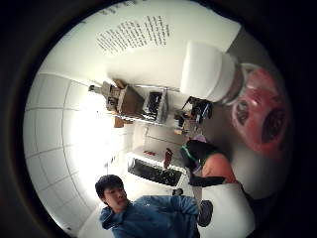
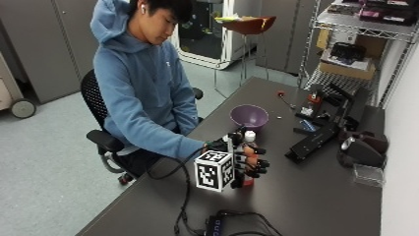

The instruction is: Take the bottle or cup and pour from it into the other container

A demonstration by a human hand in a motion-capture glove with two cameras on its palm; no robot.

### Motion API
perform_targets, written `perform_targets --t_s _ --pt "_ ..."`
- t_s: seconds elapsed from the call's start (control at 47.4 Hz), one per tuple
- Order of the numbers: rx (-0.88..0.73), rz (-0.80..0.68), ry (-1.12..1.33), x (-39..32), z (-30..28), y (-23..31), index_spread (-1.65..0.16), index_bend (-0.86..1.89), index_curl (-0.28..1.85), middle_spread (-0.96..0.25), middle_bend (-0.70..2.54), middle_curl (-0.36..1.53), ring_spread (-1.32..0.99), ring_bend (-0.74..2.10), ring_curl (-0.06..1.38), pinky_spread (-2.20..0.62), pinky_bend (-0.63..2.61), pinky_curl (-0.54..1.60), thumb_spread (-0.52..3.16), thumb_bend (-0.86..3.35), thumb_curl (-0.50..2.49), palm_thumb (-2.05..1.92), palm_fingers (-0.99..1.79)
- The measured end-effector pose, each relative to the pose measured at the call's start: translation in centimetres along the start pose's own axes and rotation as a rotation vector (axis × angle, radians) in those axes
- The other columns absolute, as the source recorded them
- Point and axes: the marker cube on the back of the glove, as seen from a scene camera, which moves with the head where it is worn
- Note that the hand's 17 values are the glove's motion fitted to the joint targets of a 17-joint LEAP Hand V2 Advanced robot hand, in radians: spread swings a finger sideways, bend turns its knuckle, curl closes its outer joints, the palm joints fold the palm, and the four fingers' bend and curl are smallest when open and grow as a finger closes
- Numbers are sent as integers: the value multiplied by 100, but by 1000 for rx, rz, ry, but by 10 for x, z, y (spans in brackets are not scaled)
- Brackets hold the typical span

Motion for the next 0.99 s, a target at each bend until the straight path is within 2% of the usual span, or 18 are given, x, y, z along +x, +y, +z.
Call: perform_targets --t_s 0.105,0.232,0.274,0.422,0.548,0.717,0.865,0.991 --pt "58 -19 -36 0 14 -8 -34 18 22 9 19 29 14 53 29 26 59 34 84 0 41 77 34" --pt "120 -10 -63 -2 26 -14 -20 29 29 5 32 34 4 54 29 20 43 28 77 5 45 97 87" --pt "124 0 -66 -4 30 -15 -18 28 30 4 36 36 0 54 29 17 37 27 74 6 47 102 97" --pt "58 3 5 -24 50 -17 -14 23 36 0 36 40 -6 52 34 10 32 29 51 3 53 109 103" --pt "-44 -51 129 -56 66 -15 -12 20 39 -2 33 42 -9 49 36 6 29 30 39 -1 57 111 108" --pt "-155 -168 404 -103 81 -22 -10 18 42 -3 30 44 -10 46 38 3 27 31 31 -3 60 112 110" --pt "-348 -233 707 -138 107 -12 -9 17 43 -4 29 45 -11 44 39 2 25 32 27 -3 63 112 111" --pt "-425 -291 962 -154 135 -9 -9 17 44 -4 28 46 -12 43 41 1 24 33 25 -3 64 111 112"
